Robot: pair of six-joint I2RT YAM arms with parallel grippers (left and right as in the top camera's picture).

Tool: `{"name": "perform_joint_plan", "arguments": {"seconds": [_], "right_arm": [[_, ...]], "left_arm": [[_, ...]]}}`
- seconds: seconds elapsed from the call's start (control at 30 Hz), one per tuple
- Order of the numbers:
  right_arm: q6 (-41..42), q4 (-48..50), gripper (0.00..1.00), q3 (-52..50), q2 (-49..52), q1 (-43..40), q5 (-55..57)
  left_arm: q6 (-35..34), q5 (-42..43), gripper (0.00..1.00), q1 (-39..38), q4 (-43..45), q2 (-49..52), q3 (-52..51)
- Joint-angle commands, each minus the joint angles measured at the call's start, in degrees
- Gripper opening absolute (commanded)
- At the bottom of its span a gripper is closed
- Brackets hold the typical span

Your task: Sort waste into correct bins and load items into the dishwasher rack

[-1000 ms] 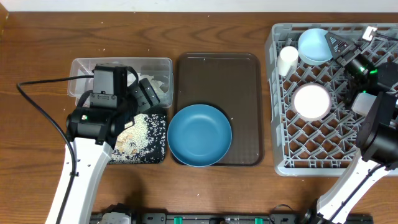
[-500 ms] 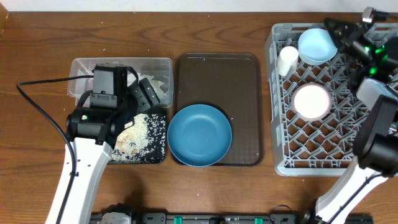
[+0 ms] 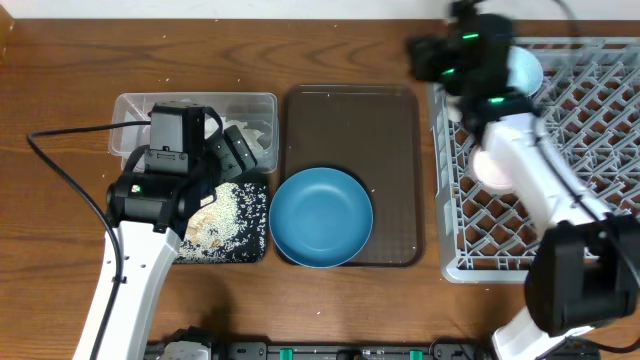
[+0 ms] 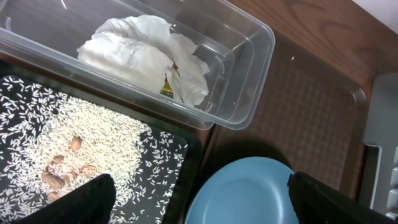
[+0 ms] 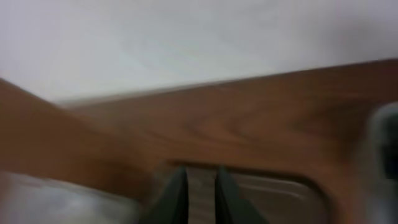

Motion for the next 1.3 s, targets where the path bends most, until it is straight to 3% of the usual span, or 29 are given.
{"name": "perform_joint_plan", "arguments": {"seconds": [0.0, 0.1, 0.27, 0.3, 0.37, 0.43, 0.57, 0.77, 1.27], "right_arm": [[-22.93, -3.82, 0.15, 2.32, -1.16, 2.27, 27.12], [-27.71, -10.49, 0.15, 4.72, -1.16, 1.27, 28.24], [-27.65, -17.94, 0.15, 7.91, -1.16, -5.46, 22.77], [-27.65, -19.63, 0.20, 8.68, -1.16, -7.15, 19.96], [-27.61, -23.52, 0.40, 10.60, -1.16, -10.51, 14.60], [-27.56, -26.77, 0.43, 12.15, -1.16, -13.22, 8.87], [-27.61, -32.13, 0.41, 13.90, -1.16, -17.22, 0.33], [-29.57, -38.14, 0.41, 13.60, 0.17, -18.43, 0.42], [-34.99, -39.63, 0.38, 12.15, 2.01, -17.18, 1.46]], "left_arm": [[0.11, -1.09, 0.91, 0.20, -0.02, -0.42, 1.25], [0.11, -1.09, 0.91, 0.20, -0.02, -0.42, 1.25], [0.13, -1.09, 0.91, 0.20, -0.02, -0.42, 1.25], [0.11, -1.09, 0.91, 0.20, -0.02, -0.42, 1.25], [0.11, -1.09, 0.91, 0.20, -0.02, -0.42, 1.25], [0.11, -1.09, 0.91, 0.20, -0.02, -0.42, 1.25], [0.13, -1.09, 0.91, 0.20, -0.02, -0.42, 1.25], [0.11, -1.09, 0.91, 0.20, -0.02, -0.42, 1.25], [0.11, -1.09, 0.91, 0.20, -0.02, -0.42, 1.25]]}}
